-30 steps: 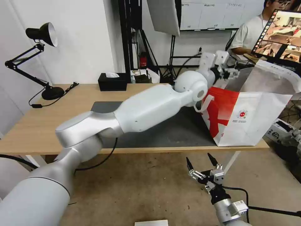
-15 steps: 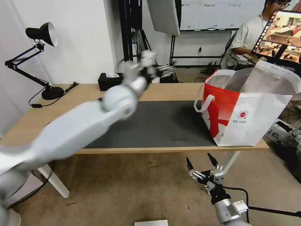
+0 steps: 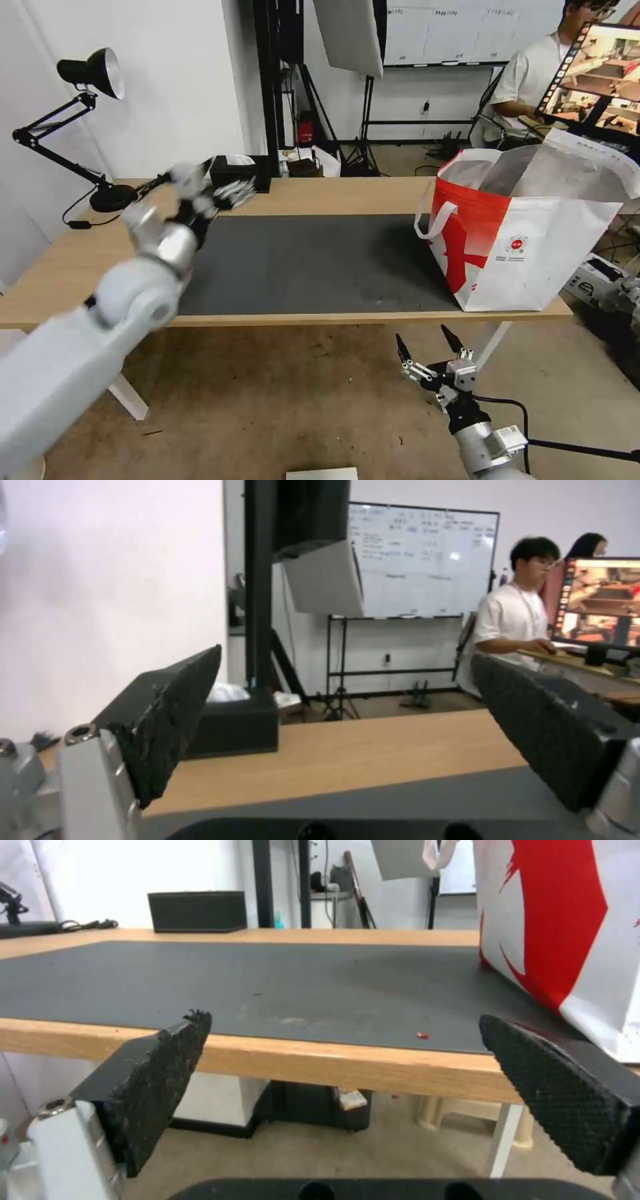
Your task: Pick up the trash from the table and place it into the takeout bag.
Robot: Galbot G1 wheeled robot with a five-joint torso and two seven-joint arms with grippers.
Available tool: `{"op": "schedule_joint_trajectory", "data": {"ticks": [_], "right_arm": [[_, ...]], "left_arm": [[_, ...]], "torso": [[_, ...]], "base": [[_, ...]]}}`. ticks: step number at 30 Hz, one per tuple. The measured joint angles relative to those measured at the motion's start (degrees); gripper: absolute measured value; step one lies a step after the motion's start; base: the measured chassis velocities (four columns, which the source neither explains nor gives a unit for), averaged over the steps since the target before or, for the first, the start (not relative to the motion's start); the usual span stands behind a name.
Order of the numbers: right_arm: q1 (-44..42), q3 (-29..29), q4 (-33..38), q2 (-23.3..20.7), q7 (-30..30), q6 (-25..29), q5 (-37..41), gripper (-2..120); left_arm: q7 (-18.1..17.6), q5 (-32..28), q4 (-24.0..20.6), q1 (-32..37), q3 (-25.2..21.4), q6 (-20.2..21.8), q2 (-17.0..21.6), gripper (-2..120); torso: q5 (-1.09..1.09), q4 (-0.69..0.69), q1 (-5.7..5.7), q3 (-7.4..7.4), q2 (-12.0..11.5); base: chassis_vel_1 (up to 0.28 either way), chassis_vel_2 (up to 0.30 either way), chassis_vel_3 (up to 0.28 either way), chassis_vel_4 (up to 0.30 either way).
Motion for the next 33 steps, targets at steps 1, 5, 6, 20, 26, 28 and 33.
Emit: {"op": "schedule_joint_trajectory", "data": {"ticks": [1, 5, 6, 20, 26, 28, 33], "right_arm": [[0.0, 0.0, 0.0, 0.0, 0.0, 0.0, 0.0, 100], [0.0, 0.0, -0.01, 0.0, 0.01, 0.0, 0.0, 100], [0.0, 0.0, 0.0, 0.0, 0.01, 0.0, 0.0, 100], [0.0, 0.0, 0.0, 0.0, 0.0, 0.0, 0.0, 100], [0.0, 0.0, 0.0, 0.0, 0.0, 0.0, 0.0, 100], [0.0, 0.0, 0.0, 0.0, 0.0, 0.0, 0.0, 100], [0.0, 0.0, 0.0, 0.0, 0.0, 0.0, 0.0, 100]], "left_arm": [[0.0, 1.18, -0.16, 1.62, -0.5, -0.69, -0.67, 100], [0.18, 6.26, -1.61, 9.69, -5.74, -2.71, -4.13, 100], [0.29, 8.42, -2.38, 13.34, -8.54, -3.06, -5.87, 100], [6.33, 22.73, -0.86, 41.31, -21.74, -11.25, -24.1, 100], [8.13, 22.68, 2.75, 44.11, -21.61, -13.54, -24.93, 100], [8.8, 22.58, 3.17, 44.77, -21.68, -13.84, -25.31, 100], [10.78, 21.92, 3.64, 44.5, -22.27, -14.17, -25.86, 100]], "torso": [[-0.01, -0.02, 0.0, 0.0, 0.0], [0.01, -0.06, 0.01, 0.0, 0.0], [0.03, -0.05, 0.01, 0.0, -0.01], [0.02, -0.01, 0.0, 0.0, -0.01], [0.01, -0.02, 0.01, 0.01, -0.01], [0.01, -0.03, 0.01, 0.01, -0.01], [0.01, -0.02, 0.01, 0.0, -0.01]], "base": [[0.0, 0.0, 0.0, 0.0], [0.0, 0.0, 0.0, 0.0], [0.0, 0.0, 0.0, 0.0], [0.0, 0.0, 0.0, 0.0], [0.0, 0.0, 0.0, 0.0], [0.0, 0.0, 0.0, 0.0], [0.0, 0.0, 0.0, 0.0]]}}
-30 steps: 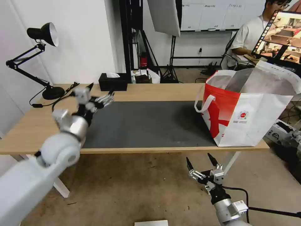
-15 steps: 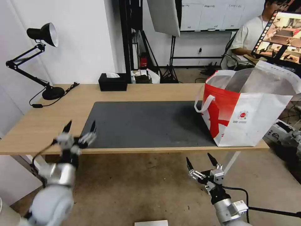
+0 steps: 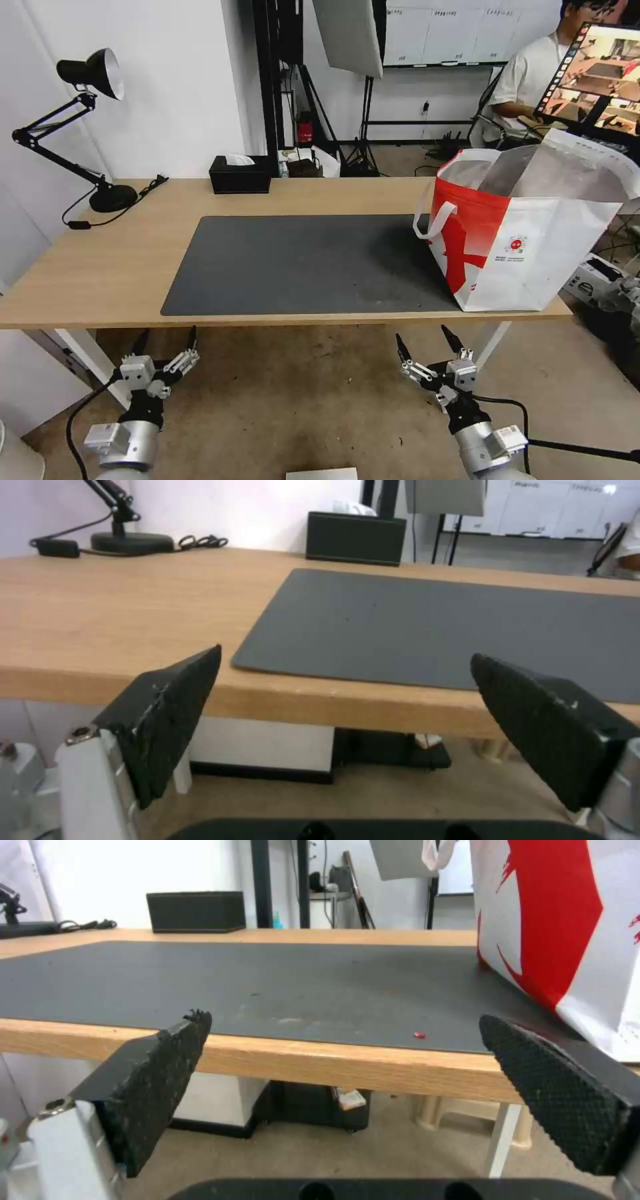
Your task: Pick up the trash from the table and place it into the takeout bag.
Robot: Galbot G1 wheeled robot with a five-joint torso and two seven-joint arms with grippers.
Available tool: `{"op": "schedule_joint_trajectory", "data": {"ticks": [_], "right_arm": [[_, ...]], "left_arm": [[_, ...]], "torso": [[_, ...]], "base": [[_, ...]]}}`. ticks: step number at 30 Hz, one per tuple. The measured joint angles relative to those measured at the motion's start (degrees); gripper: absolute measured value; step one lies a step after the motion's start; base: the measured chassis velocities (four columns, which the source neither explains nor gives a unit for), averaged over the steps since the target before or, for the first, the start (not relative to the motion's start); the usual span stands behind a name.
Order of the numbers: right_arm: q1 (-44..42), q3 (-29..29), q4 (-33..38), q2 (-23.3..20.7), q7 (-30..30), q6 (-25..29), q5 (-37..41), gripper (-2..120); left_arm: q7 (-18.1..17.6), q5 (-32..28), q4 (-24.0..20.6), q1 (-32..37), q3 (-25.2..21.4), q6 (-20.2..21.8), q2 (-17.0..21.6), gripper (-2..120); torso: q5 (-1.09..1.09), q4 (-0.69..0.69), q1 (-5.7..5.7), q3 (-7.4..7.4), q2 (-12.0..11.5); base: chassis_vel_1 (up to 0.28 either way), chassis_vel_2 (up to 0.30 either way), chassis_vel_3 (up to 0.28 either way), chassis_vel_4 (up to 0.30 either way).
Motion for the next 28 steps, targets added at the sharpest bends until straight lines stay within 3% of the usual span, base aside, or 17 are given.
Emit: {"op": "schedule_joint_trajectory", "data": {"ticks": [28], "right_arm": [[0.0, 0.0, 0.0, 0.0, 0.0, 0.0, 0.0, 100]], "left_arm": [[0.16, -0.93, -0.47, -1.59, -0.28, 1.73, 0.18, 100]], "torso": [[0.0, 0.0, 0.0, 0.0, 0.0]], "base": [[0.0, 0.0, 0.0, 0.0]]}}
